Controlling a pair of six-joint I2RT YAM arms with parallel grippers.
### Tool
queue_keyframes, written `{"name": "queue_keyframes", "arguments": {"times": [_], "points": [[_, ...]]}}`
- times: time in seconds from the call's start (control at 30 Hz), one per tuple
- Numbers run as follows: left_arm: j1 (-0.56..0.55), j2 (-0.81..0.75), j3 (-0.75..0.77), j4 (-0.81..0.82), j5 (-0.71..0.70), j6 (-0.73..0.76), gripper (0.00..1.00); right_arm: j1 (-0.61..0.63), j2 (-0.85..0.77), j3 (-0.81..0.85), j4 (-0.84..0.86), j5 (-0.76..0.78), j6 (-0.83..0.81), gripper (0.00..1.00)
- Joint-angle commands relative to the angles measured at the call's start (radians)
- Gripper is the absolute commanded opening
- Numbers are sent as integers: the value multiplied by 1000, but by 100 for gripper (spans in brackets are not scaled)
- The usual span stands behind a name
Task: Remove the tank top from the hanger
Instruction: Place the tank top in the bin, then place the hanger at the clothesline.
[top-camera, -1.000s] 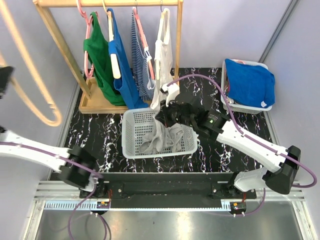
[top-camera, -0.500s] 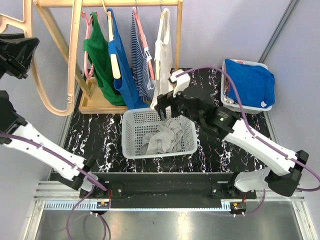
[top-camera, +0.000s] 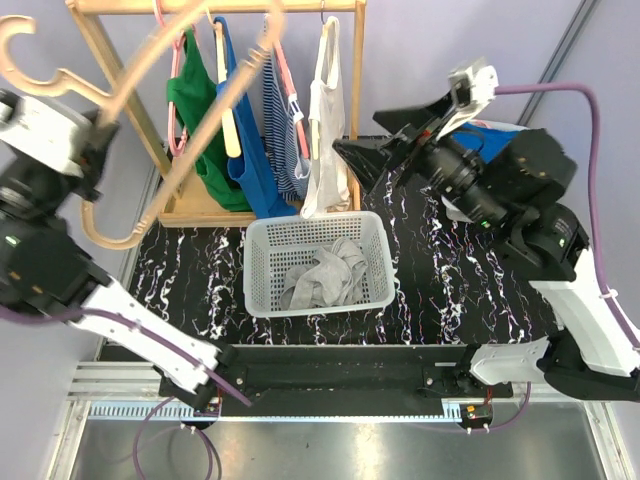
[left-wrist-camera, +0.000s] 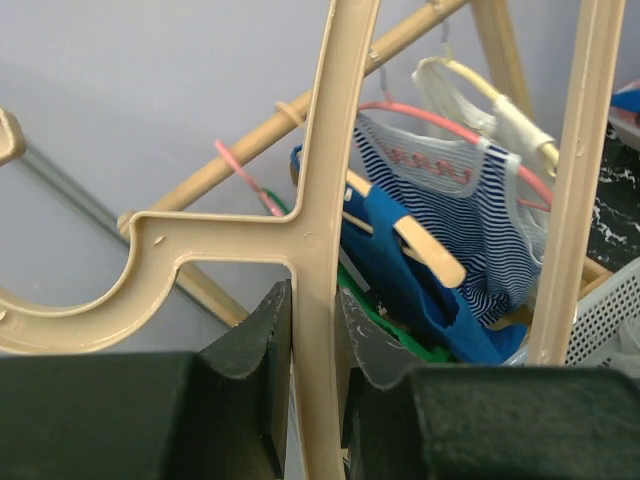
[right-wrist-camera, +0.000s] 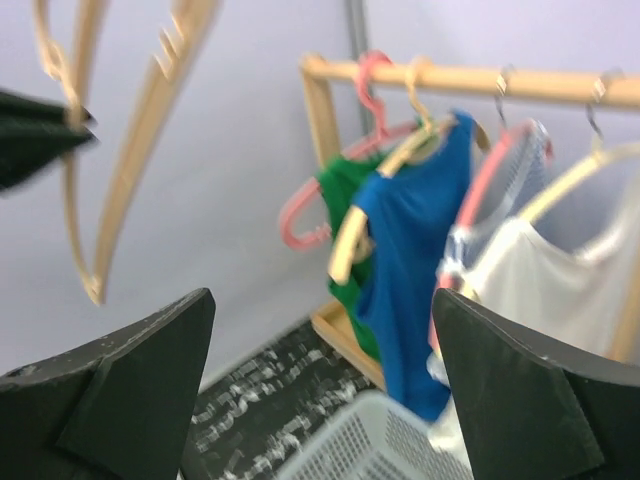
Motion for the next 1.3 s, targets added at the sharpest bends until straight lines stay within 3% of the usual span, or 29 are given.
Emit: {"name": "queue_keyframes", "arguments": {"times": [0.0,0.1,0.23,0.6,1.27], "points": [[-49,-32,18,19,-42,36,0,5,93,73,157,-193,55,100],[-58,40,76,155,-42,-151,0,3,171,150,208,-255,89,100],[-61,89,116,215,-51,-257,0,3,256,231,232,-309,115,100],[-98,89,93,134,-76,-234,0,3,274,211,331,-467,149,100],[-121,11,10,128,-79,-205,0,0,523,569,325,-567,273,100]]}}
